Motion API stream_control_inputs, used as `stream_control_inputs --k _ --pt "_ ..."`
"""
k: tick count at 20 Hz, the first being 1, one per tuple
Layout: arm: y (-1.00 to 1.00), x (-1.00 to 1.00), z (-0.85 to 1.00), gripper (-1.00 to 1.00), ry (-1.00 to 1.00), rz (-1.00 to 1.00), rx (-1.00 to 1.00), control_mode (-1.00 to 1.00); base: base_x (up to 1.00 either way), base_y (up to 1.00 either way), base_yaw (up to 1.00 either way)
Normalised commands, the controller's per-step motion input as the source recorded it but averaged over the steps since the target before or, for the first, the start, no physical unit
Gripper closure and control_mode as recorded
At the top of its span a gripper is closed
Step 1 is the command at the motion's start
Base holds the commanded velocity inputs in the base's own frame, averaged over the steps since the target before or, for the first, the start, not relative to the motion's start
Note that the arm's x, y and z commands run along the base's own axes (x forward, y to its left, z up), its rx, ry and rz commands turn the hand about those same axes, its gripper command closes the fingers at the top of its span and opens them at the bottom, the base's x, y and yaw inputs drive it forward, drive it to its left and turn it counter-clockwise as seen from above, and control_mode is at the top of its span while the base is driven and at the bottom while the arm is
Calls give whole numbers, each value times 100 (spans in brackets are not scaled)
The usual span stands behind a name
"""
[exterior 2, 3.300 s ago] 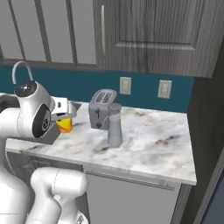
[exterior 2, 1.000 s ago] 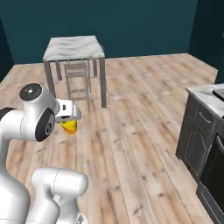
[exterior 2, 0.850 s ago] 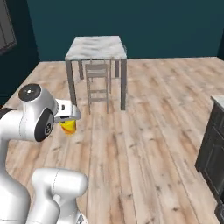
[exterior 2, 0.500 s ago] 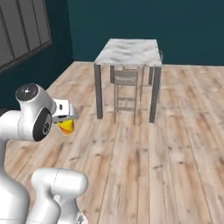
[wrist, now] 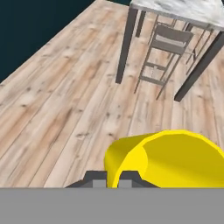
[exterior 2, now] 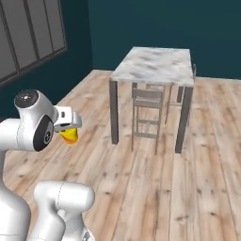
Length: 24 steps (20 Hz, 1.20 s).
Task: Place the pitcher and cup on the dining counter for serving.
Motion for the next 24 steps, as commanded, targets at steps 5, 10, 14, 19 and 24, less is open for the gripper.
stream_control_inputs --k 5,10,14,19,24 --pt "0 0 0 100 0 0 0 100 100 9 3" --pt "0 0 0 100 0 0 0 100 100 29 -1" --pt "0 0 0 100 0 0 0 100 100 54 -13" --pt "0 0 0 100 0 0 0 100 100 81 -26" --pt "0 0 0 100 0 0 0 100 100 62 -35"
